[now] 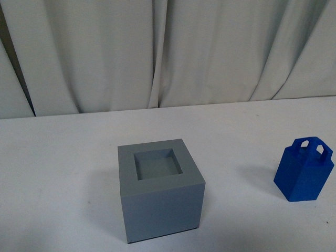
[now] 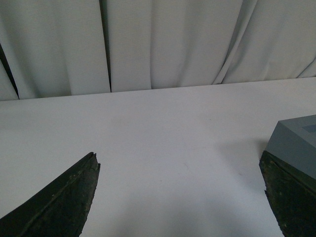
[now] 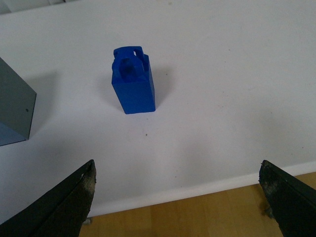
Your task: Insert blue part into gray base
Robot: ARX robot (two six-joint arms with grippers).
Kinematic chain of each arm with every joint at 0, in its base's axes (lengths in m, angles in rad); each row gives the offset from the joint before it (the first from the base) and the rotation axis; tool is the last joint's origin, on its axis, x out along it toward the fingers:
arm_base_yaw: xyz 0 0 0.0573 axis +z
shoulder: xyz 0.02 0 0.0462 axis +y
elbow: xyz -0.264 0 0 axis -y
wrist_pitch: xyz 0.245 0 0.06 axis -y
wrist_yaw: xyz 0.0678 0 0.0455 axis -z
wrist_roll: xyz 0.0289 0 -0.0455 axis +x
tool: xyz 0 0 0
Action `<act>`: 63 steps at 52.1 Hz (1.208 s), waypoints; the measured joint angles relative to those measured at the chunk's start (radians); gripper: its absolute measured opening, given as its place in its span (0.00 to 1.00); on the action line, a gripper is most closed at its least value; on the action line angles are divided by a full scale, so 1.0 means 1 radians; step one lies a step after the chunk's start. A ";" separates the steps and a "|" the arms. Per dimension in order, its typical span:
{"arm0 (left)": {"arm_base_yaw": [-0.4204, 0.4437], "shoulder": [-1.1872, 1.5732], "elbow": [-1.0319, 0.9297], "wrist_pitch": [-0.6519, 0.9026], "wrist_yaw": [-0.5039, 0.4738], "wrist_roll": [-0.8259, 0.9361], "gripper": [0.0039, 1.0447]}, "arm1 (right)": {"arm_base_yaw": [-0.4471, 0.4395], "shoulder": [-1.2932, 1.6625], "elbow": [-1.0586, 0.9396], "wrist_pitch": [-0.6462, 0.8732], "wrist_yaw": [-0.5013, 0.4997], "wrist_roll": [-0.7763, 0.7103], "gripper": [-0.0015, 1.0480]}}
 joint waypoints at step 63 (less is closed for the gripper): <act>0.000 0.000 0.000 0.000 0.000 0.000 0.94 | 0.247 1.111 0.860 -0.357 0.161 -0.169 0.93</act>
